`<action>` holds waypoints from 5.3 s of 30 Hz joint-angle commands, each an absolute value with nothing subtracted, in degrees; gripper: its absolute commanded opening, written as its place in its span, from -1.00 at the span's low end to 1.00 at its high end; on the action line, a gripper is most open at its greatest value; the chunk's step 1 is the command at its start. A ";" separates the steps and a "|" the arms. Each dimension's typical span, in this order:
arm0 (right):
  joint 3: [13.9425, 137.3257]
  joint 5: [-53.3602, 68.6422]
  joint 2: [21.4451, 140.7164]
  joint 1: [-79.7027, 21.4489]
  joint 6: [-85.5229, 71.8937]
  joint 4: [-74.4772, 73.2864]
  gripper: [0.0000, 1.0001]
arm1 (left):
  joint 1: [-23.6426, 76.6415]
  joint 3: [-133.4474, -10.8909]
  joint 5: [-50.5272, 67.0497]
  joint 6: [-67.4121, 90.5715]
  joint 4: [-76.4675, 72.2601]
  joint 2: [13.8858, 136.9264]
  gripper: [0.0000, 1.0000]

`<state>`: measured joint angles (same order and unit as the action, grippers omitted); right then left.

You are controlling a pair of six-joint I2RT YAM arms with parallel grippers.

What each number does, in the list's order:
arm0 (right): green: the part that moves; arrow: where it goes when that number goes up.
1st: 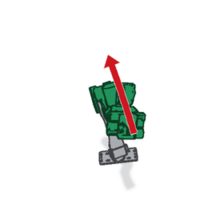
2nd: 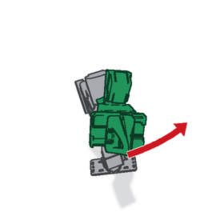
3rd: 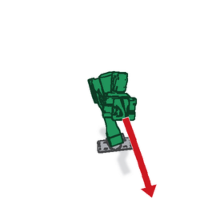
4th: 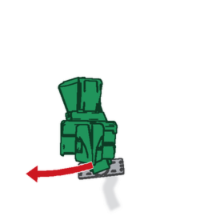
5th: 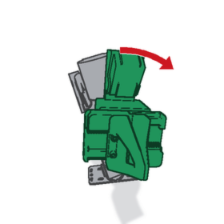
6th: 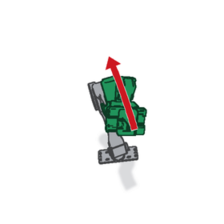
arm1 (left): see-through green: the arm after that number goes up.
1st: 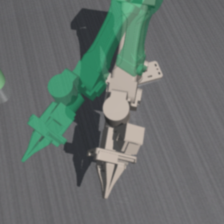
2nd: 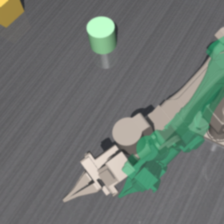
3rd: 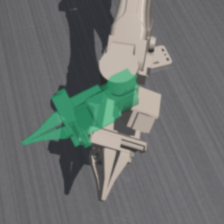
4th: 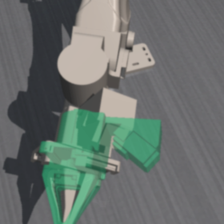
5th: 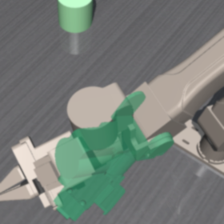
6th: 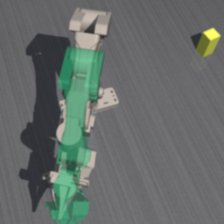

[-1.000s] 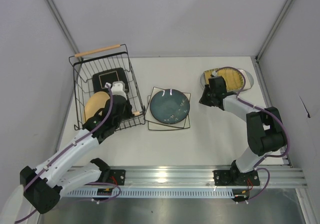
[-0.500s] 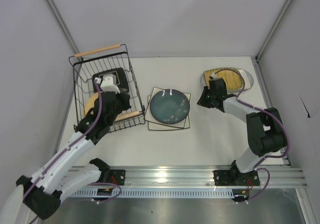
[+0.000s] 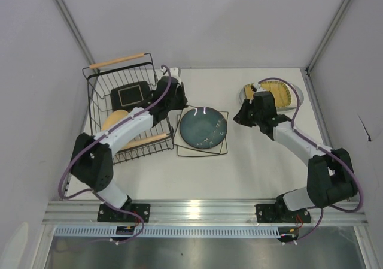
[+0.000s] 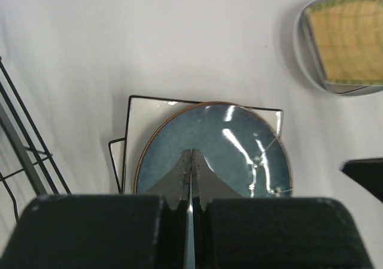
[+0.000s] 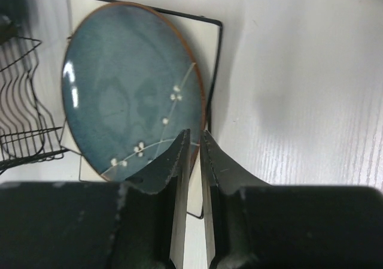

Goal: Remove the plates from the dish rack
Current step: Place the plate on the table, then grab a plate with the left arm, then place the plate on the table

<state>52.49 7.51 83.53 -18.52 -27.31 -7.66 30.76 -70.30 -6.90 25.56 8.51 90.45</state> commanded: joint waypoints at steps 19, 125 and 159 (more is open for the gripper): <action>96.02 13.27 114.77 -25.40 -23.56 -18.62 -0.66 | 24.87 -57.67 -11.43 29.09 13.37 89.30 -1.00; 61.35 13.53 81.12 -29.97 -23.47 -9.32 0.99 | 5.45 -61.87 -25.94 13.01 34.72 77.44 -1.00; 48.43 0.97 58.02 -5.56 -34.81 -13.08 0.99 | 46.74 -91.48 -20.46 2.73 29.52 84.44 -1.00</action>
